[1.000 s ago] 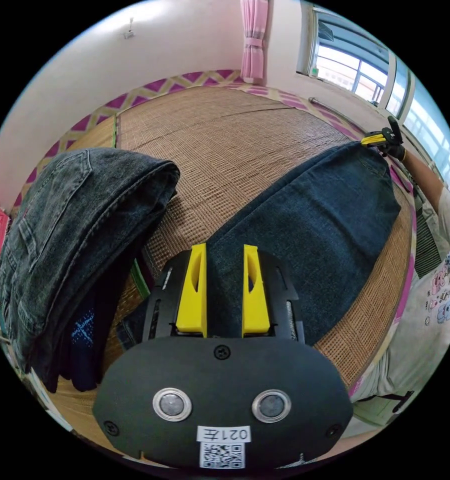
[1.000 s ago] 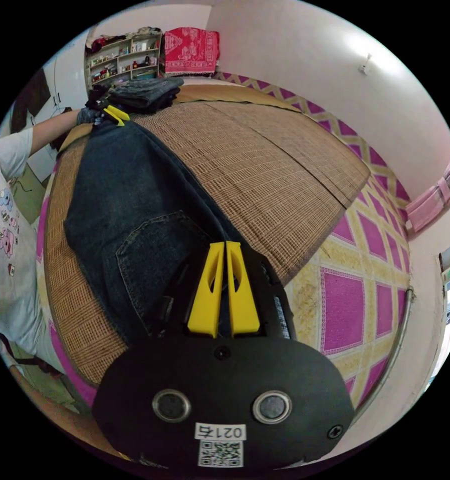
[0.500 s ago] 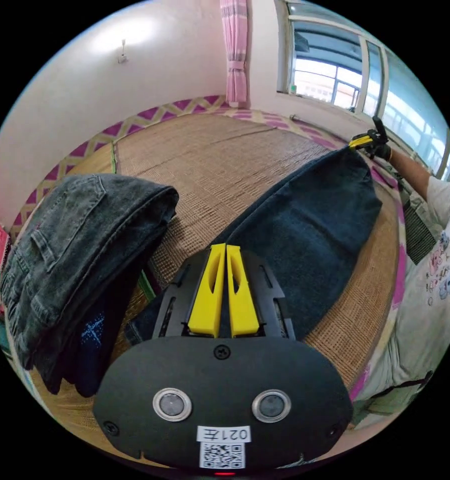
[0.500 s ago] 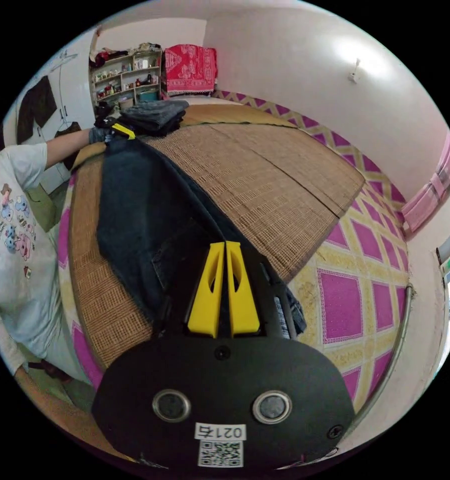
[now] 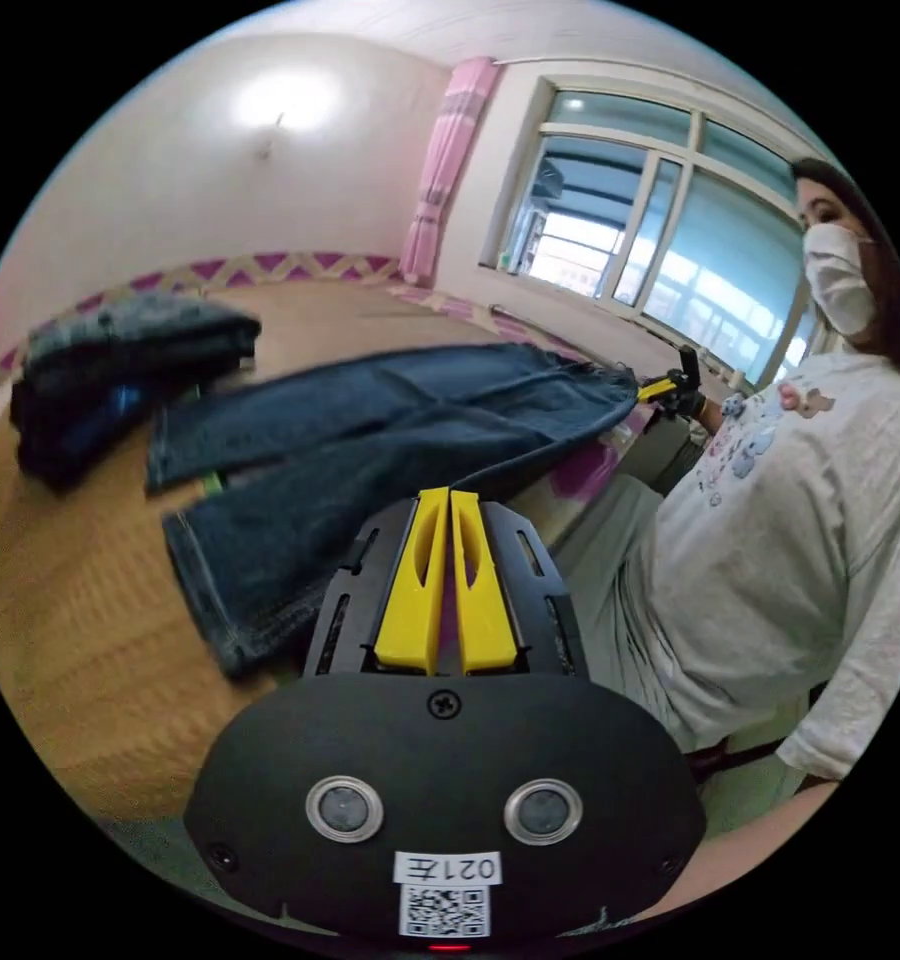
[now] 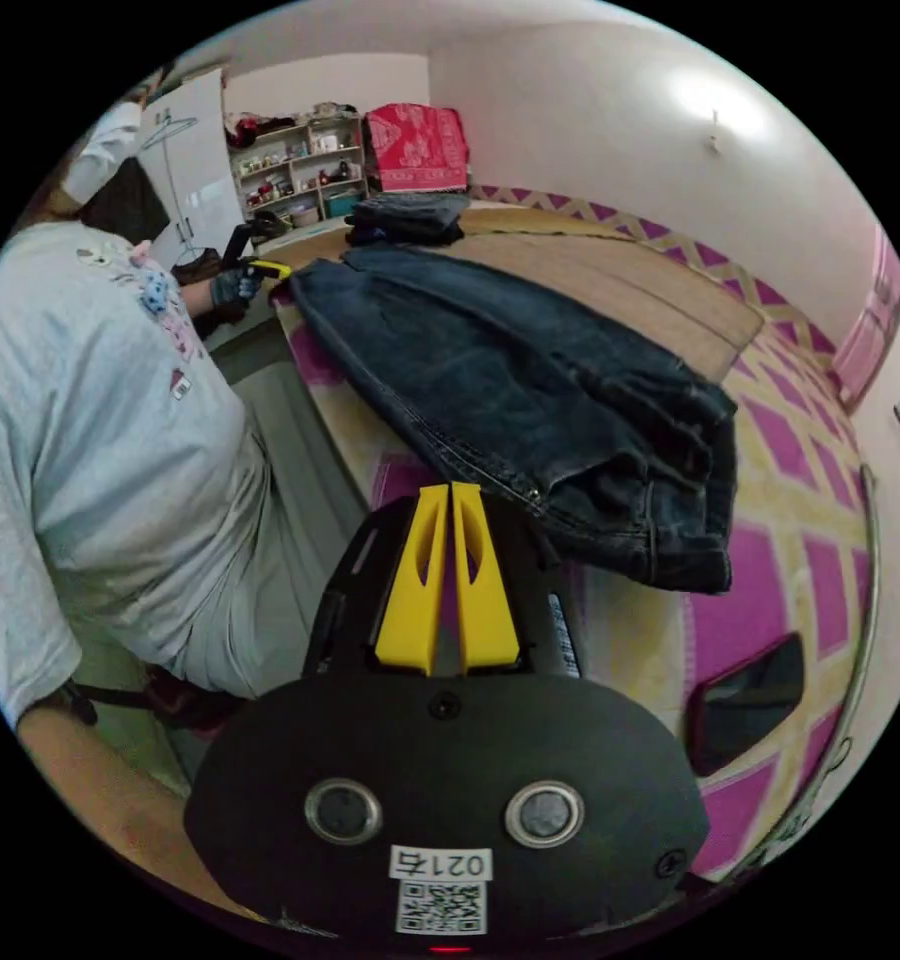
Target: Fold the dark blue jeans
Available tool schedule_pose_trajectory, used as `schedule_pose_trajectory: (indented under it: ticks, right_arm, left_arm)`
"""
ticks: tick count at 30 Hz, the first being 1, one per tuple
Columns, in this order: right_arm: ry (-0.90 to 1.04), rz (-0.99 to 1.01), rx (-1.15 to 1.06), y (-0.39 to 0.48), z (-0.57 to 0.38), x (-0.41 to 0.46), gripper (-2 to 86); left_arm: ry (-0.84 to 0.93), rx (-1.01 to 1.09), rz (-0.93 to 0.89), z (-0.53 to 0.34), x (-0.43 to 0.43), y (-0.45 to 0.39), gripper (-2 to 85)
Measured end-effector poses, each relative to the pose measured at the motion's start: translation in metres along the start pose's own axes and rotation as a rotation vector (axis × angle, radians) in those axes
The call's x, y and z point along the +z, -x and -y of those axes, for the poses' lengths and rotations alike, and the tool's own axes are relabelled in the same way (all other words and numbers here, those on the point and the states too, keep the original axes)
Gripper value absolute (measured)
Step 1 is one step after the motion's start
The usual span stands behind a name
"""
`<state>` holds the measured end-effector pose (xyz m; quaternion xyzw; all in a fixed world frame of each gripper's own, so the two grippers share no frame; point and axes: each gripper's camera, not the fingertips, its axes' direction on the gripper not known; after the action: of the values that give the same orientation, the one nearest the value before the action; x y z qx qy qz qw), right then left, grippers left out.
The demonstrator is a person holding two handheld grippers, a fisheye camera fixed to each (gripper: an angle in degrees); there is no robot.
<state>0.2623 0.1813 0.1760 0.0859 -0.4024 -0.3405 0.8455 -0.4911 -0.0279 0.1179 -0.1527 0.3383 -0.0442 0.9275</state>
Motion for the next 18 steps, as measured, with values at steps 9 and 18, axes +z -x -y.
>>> schedule_pose_trajectory:
  ticks: [9,18]
  right_arm:
    - [-0.078,-0.051,0.055,-0.003,-0.003,-0.051,5.6]
    - [-0.033,-0.185,0.146,-0.033,0.028,-0.001,7.8]
  left_arm:
    - [-0.278,-0.273,0.277,-0.033,-0.102,0.008,0.6]
    - [-0.090,-0.499,0.470,-0.024,-0.116,0.052,2.7]
